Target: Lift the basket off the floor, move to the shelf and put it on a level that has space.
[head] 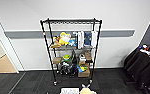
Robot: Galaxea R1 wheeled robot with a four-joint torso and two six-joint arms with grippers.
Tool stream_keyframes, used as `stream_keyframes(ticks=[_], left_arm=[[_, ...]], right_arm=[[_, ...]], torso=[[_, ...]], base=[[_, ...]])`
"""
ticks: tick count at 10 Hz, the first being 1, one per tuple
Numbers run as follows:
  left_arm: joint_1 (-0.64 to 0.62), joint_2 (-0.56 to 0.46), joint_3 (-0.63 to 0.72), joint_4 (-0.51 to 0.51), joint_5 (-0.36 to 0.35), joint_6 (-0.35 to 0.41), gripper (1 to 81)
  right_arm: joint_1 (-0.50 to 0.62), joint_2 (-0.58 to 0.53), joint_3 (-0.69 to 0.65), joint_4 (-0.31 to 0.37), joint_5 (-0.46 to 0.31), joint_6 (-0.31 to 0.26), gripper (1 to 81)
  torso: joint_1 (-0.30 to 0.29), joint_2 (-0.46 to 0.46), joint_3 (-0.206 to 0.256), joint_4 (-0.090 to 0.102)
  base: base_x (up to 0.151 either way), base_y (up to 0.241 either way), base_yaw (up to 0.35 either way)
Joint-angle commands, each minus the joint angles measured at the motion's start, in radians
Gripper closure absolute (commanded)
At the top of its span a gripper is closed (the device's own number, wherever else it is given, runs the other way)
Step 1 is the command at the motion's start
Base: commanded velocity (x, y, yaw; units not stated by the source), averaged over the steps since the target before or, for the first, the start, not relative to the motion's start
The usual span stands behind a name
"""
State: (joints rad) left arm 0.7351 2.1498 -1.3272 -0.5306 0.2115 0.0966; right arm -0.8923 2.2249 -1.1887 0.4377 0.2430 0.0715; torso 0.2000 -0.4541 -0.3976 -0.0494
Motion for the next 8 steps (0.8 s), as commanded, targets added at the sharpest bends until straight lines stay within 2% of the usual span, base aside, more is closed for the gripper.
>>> stream_keyframes(ticks=[1,4,5,6,8], left_arm=[[-0.125,-0.014,0.062,-0.031,0.049,0.002,81.1],[-0.125,-0.016,0.065,-0.031,0.051,0.003,81.1],[-0.124,-0.016,0.069,-0.031,0.054,0.003,81.1],[-0.124,-0.016,0.072,-0.031,0.054,0.003,81.1],[-0.122,-0.016,0.068,-0.031,0.055,0.003,81.1]], right_arm=[[0.115,-0.02,0.081,-0.014,-0.039,0.004,81.1],[0.117,-0.029,0.103,-0.016,-0.039,0.004,81.1],[0.117,-0.029,0.111,-0.016,-0.039,0.002,81.1],[0.117,-0.029,0.112,-0.016,-0.039,0.002,81.1],[0.114,-0.029,0.109,-0.016,-0.039,0.002,81.1]], torso=[[-0.063,0.098,0.091,0.0],[-0.131,0.201,0.188,0.0],[-0.154,0.235,0.197,0.0],[-0.176,0.268,0.152,0.0],[-0.2,0.319,0.171,0.0]], base=[[0.0,0.0,0.0],[0.0,0.0,0.0],[0.0,0.0,0.0],[0.0,0.0,0.0],[0.0,0.0,0.0]])
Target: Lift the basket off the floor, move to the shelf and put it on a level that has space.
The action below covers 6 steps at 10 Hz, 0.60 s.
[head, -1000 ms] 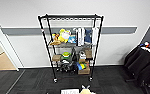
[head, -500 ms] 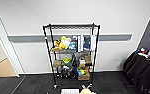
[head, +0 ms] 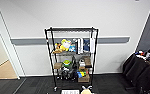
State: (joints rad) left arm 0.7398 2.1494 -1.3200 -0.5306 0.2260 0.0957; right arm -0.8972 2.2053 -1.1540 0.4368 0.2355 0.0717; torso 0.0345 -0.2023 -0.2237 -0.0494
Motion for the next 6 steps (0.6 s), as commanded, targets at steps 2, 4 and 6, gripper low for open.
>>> stream_keyframes(ticks=[2,4,6], left_arm=[[-0.124,-0.015,0.051,-0.029,0.047,0.004,81.1],[-0.122,-0.015,0.051,-0.026,0.047,0.004,81.1],[-0.122,-0.015,0.048,-0.026,0.049,0.004,81.1]], right_arm=[[0.117,-0.01,0.074,-0.015,-0.032,0.002,81.1],[0.114,-0.01,0.074,-0.015,-0.032,0.002,81.1],[0.114,-0.01,0.076,-0.015,-0.032,0.002,81.1]], torso=[[-0.012,0.025,0.046,0.0],[-0.019,0.042,0.091,0.0],[-0.021,0.045,0.061,0.0]], base=[[0.0,0.0,0.0],[0.0,0.0,0.0],[0.0,0.0,0.0]])
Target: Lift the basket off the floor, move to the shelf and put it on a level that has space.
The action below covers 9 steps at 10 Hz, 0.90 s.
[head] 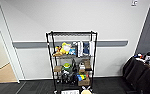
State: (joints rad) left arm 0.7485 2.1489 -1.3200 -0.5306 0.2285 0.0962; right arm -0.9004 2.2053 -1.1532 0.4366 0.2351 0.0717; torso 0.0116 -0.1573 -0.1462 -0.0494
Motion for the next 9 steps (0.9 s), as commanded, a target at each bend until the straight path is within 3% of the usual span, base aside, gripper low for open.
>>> stream_keyframes(ticks=[1,4,5,8,9], left_arm=[[-0.131,-0.013,0.047,-0.026,0.046,0.004,81.1],[-0.128,-0.006,0.042,-0.025,0.046,0.004,81.1],[-0.128,-0.001,0.041,-0.023,0.046,0.004,81.1],[-0.119,0.017,0.012,-0.025,0.046,0.004,81.1],[-0.116,0.026,-0.007,-0.025,0.048,0.003,81.1]], right_arm=[[0.117,-0.01,0.075,-0.015,-0.031,0.002,81.1],[0.114,-0.01,0.072,-0.015,-0.031,0.002,81.1],[0.113,-0.01,0.07,-0.015,-0.03,0.002,81.1],[0.108,-0.005,0.066,-0.015,-0.027,0.002,81.1],[0.108,-0.003,0.063,-0.015,-0.026,0.002,81.1]], torso=[[0.0,0.0,0.0,0.0],[-0.001,0.0,0.007,0.0],[-0.012,0.1,0.007,0.0],[-0.012,0.146,0.008,0.0],[-0.008,0.078,0.008,0.0]], base=[[0.0,0.0,0.0],[0.0,0.0,0.0],[0.0,0.0,0.0],[0.0,0.0,0.0],[0.0,0.0,0.0]])
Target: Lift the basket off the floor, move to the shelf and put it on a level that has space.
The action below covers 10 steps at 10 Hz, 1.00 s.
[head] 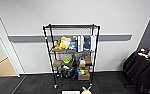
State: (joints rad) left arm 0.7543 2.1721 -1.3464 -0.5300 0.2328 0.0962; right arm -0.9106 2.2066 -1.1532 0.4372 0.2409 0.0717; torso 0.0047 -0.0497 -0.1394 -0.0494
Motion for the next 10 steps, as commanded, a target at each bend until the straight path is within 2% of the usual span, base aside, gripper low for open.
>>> stream_keyframes(ticks=[1,8,10], left_arm=[[-0.121,0.006,0.016,-0.024,0.043,0.004,81.1],[-0.12,0.008,0.024,-0.022,0.036,0.007,81.1],[-0.121,0.006,0.026,-0.022,0.036,0.007,81.1]], right_arm=[[0.118,-0.002,0.061,-0.015,-0.032,0.002,81.1],[0.118,0.001,0.058,-0.015,-0.032,0.002,81.1],[0.118,0.0,0.058,-0.015,-0.032,0.002,81.1]], torso=[[0.0,-0.002,0.0,0.0],[0.0,0.011,-0.001,0.0],[0.0,0.011,-0.001,0.0]], base=[[0.0,0.0,0.0],[0.0,0.0,0.0],[0.086,0.0,0.0]])
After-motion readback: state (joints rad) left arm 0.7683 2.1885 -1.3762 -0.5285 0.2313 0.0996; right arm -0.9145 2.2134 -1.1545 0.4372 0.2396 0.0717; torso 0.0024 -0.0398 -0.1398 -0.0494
